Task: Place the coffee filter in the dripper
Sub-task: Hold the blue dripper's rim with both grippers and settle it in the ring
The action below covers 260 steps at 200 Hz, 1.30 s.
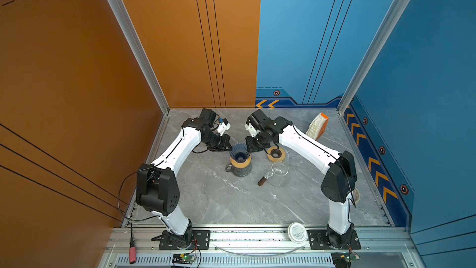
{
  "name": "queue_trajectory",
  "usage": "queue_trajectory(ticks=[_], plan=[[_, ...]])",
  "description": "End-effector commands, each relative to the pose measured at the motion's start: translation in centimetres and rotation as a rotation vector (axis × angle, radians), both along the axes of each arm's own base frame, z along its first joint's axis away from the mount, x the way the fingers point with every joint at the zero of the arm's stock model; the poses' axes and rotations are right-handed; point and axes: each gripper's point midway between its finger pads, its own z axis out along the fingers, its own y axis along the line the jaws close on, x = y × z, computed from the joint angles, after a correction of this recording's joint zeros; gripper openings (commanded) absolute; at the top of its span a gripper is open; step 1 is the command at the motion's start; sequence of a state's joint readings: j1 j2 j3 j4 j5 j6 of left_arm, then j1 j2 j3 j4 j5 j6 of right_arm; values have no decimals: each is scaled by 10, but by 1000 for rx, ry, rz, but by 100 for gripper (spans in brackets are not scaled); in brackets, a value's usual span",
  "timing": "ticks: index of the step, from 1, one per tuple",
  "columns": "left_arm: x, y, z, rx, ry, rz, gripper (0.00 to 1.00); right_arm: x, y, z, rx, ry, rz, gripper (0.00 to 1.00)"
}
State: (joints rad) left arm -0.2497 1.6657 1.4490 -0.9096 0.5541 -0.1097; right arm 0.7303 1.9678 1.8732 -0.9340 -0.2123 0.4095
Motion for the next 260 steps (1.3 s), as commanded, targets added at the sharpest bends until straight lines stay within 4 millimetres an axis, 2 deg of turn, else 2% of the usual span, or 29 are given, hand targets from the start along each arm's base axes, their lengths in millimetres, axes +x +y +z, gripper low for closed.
queue_trajectory(ticks=[1, 154, 157, 180, 218, 260], plan=[[-7, 0, -25, 26, 55, -37, 5, -4, -4, -18, -55, 25, 7, 3], [-11, 9, -50, 72, 107, -30, 3, -5, -19, -47, -117, 72, -27, 0], [-11, 10, -50, 74, 106, -31, 3, -9, -22, -55, -135, 88, -25, 0], [-14, 13, -55, 91, 111, -31, 2, -9, -24, -61, -139, 82, -27, 0], [-18, 16, -57, 102, 114, -29, 3, -10, -21, -56, -122, 72, -21, 0], [-12, 10, -41, 64, 83, -26, 8, -6, -11, -35, -56, 58, -16, 6]])
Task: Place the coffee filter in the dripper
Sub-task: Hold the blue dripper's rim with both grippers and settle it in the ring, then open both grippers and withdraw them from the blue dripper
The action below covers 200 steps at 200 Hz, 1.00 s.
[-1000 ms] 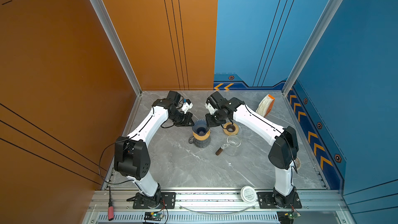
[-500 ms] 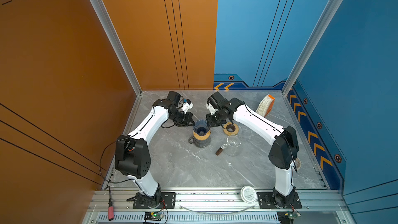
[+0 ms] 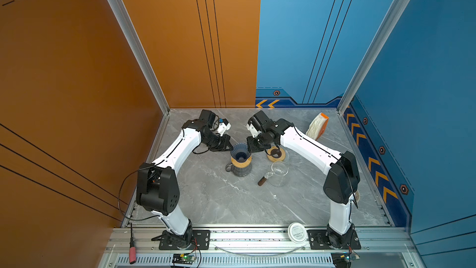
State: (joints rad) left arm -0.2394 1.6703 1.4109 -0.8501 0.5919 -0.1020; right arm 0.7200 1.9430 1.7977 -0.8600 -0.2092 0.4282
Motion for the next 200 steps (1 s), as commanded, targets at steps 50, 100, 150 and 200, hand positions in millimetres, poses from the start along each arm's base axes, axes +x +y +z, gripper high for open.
queue_trajectory(ticks=[50, 100, 150, 200], plan=[[-5, -2, -9, 51, 45, -26, 20, -1, -1, -1, -9, 31, 1, 10], [2, -5, 16, 25, -17, -16, 29, 3, 1, 16, 21, -4, 6, 22], [12, -2, 47, 20, -106, 5, 45, 20, -23, 46, 31, -84, -49, 35], [20, -2, 80, 0, -212, 18, 66, 32, -58, 71, 15, -166, -124, 36]])
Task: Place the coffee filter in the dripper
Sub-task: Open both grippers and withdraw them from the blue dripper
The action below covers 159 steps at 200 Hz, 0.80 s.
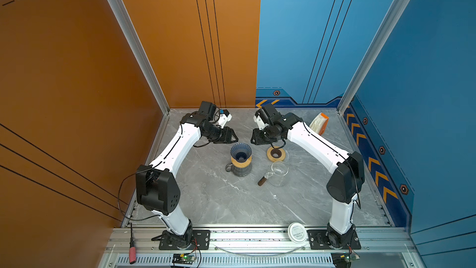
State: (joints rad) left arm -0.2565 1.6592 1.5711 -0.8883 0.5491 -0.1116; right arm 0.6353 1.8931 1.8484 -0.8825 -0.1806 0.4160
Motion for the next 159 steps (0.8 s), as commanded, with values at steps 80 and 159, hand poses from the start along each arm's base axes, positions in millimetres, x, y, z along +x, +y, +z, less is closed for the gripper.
queue_trajectory(ticks=[80, 159], plan=[[0, 10, 49, -27, -280, 51, 94, 18, -152, 23, -181, -120, -318, 34], [-5, 12, 28, -45, -311, 61, 98, 34, -269, -10, -203, -111, -669, 25]])
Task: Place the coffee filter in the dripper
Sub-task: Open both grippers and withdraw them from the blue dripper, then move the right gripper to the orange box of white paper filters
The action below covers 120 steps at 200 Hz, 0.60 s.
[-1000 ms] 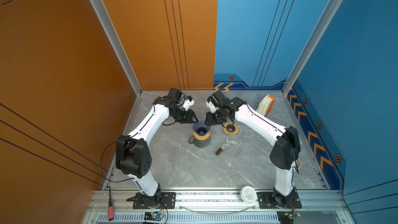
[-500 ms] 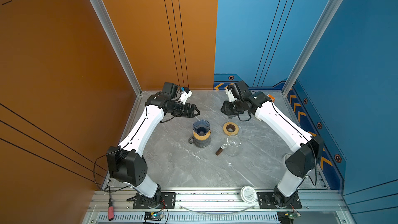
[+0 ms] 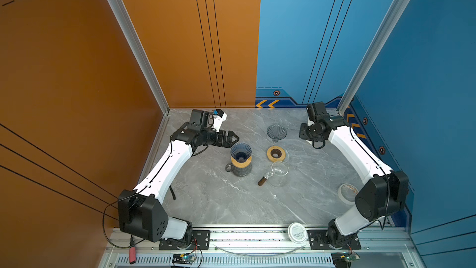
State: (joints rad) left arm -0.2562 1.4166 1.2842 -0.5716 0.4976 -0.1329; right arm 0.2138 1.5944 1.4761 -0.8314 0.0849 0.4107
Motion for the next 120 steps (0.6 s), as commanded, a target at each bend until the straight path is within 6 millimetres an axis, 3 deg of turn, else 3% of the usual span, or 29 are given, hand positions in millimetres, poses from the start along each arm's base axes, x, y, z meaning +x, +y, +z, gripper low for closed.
queue_trajectory(ticks=[1, 44, 120], plan=[[4, 2, 8, -9, -51, 14, 98, 9, -29, -3, 10, -51, -113, 25], [1, 1, -2, -13, -19, 11, 98, 27, -67, -34, 62, -61, -241, 17], [9, 8, -3, -38, 11, 61, 98, 63, -94, -74, 69, -11, -289, 18]])
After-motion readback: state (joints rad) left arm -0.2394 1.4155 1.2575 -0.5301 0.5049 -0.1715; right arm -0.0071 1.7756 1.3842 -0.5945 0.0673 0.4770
